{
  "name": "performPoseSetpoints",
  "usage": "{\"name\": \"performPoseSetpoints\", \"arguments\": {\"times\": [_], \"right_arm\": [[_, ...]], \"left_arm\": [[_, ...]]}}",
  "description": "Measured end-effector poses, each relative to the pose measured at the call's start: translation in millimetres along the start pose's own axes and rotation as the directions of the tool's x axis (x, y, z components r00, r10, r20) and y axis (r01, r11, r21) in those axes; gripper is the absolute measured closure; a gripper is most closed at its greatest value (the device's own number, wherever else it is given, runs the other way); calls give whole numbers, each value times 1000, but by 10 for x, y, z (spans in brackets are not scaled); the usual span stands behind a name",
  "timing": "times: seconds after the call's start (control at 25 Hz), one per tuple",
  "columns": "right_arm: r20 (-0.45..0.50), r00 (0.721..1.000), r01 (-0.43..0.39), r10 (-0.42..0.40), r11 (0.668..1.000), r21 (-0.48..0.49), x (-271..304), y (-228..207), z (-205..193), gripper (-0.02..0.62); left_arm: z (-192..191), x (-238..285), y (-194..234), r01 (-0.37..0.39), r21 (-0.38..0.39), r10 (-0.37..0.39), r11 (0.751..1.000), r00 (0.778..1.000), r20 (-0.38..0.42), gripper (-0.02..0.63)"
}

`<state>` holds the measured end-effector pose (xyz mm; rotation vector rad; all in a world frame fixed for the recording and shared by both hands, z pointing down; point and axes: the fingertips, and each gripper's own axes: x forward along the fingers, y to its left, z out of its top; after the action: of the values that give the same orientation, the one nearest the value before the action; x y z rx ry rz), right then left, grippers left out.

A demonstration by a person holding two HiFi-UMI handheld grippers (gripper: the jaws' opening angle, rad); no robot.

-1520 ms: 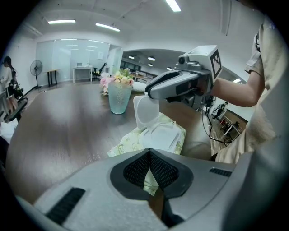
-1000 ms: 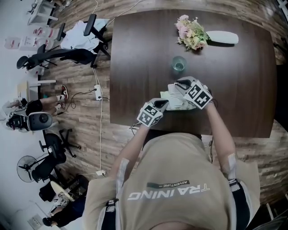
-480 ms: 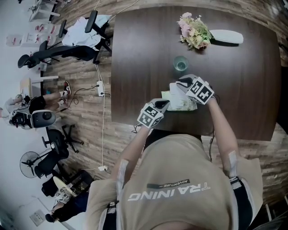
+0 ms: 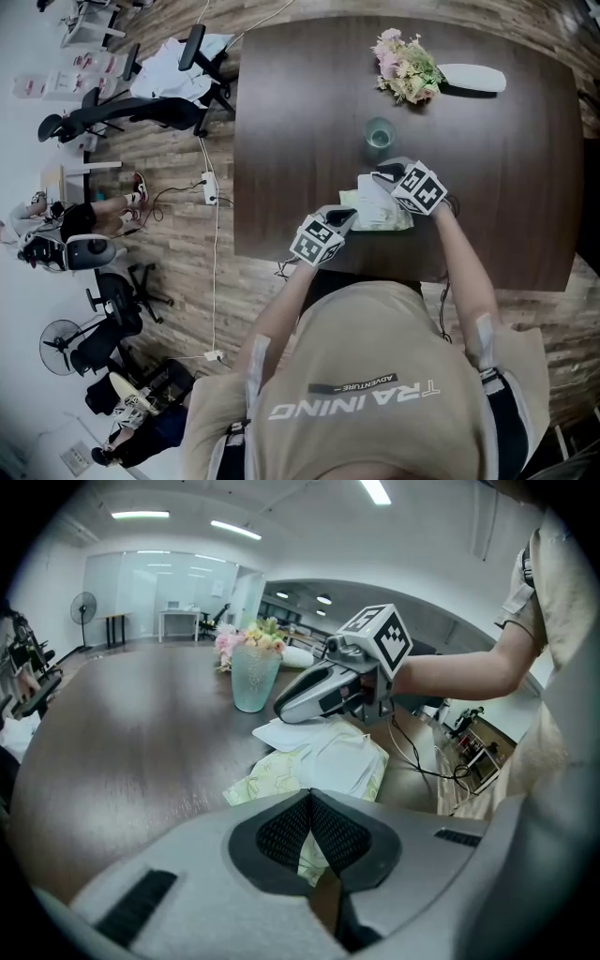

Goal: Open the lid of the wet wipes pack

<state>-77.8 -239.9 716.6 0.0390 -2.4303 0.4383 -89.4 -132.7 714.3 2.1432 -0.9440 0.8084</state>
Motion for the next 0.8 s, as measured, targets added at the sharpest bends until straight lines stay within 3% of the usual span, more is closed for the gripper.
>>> {"name": "performPoseSetpoints", "arguments": {"times": [0.24, 0.44, 0.6, 0.8], "right_arm": [[14, 986, 168, -168, 982, -81, -37, 9, 67, 548], [30, 958, 288, -286, 955, -75, -223, 123, 140, 548], [23, 944, 329, -328, 939, -100, -447, 377, 183, 549], [18, 936, 353, -353, 935, -14, -642, 609, 70, 572]], "left_arm": [[-12, 17, 22, 13, 24, -14, 1000, 1000, 19, 597], [-91, -1, -17, 36, 88, -35, 995, 999, -6, 597], [-110, -60, -38, 59, 102, -59, 993, 998, -10, 597], [-18, -6, 6, 55, 126, -58, 990, 998, 20, 597]]}}
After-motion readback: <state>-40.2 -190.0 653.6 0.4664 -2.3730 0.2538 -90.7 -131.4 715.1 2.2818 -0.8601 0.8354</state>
